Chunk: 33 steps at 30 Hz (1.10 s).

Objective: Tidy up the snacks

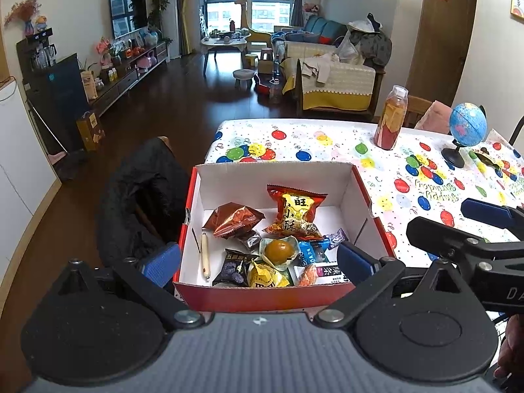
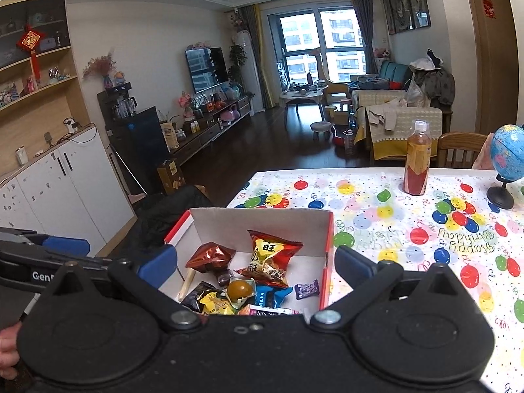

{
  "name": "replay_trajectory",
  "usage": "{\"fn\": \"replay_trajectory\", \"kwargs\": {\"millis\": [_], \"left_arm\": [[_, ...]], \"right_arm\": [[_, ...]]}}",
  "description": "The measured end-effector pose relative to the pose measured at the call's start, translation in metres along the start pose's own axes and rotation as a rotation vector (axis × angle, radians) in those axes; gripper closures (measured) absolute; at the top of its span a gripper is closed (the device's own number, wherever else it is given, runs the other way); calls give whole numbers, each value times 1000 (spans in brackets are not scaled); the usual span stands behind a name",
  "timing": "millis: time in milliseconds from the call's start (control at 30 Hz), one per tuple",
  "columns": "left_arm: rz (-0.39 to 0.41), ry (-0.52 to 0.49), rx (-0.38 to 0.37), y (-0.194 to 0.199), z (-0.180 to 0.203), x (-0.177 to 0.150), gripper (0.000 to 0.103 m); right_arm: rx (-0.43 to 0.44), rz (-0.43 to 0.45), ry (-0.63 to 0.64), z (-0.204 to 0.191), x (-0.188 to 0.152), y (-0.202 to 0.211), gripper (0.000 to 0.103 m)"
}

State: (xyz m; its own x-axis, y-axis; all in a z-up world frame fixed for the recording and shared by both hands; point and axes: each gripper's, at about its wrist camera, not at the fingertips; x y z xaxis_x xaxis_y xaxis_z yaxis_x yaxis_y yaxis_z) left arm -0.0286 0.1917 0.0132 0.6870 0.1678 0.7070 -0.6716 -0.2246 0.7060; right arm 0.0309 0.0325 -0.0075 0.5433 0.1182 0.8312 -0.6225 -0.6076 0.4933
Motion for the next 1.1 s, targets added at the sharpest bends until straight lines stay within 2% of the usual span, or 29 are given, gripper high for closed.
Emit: {"fn": "replay_trajectory", "kwargs": {"millis": [1100], "left_arm": [[9,-21,-27,1,0,0,1]], "right_arm": [[-15,-4,-16,-1,-2,4,0]]}}
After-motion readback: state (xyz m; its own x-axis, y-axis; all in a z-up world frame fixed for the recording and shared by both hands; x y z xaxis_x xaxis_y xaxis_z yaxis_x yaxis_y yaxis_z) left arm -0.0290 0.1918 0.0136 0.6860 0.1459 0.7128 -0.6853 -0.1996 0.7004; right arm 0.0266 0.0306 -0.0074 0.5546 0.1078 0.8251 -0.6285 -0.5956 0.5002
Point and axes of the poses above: each gripper's, at about its wrist camera, not at the fingertips, and y roughly against the way its jaws point, z to its right, x to its top, and after that the axes turned 5 degrees about x, right-handed
